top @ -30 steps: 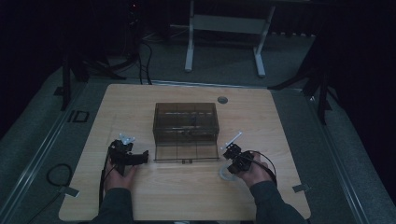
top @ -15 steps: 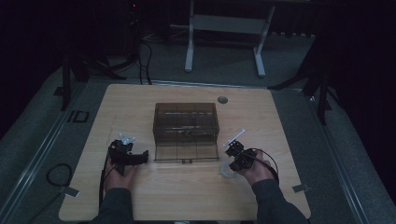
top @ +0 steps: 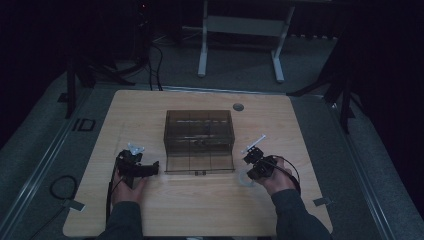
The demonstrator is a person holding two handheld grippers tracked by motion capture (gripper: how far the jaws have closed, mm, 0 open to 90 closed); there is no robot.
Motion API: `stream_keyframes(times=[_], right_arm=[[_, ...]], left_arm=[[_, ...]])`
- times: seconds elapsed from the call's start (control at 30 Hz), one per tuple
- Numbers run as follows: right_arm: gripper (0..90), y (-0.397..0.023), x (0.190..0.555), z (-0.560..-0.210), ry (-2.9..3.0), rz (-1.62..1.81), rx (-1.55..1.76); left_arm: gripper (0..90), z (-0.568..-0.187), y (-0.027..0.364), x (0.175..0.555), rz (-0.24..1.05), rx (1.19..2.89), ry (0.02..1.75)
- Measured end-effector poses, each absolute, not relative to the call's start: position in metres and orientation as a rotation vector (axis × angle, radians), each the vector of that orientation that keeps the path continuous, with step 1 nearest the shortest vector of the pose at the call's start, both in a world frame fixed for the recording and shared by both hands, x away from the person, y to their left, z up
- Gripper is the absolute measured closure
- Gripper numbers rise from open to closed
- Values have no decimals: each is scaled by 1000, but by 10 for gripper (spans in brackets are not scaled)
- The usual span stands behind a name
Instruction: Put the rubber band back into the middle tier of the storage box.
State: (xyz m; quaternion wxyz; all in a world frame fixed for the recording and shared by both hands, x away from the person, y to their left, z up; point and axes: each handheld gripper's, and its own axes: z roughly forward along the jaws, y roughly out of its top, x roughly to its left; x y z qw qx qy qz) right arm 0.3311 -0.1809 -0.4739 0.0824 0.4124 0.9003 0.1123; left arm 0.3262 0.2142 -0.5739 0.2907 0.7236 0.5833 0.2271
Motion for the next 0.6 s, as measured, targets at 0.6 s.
stream_keyframes(times=[0.6], right_arm=[[821, -185, 337, -461, 2662, 369, 1240]], left_arm=[[17, -574, 214, 326, 605, 1929, 1559]])
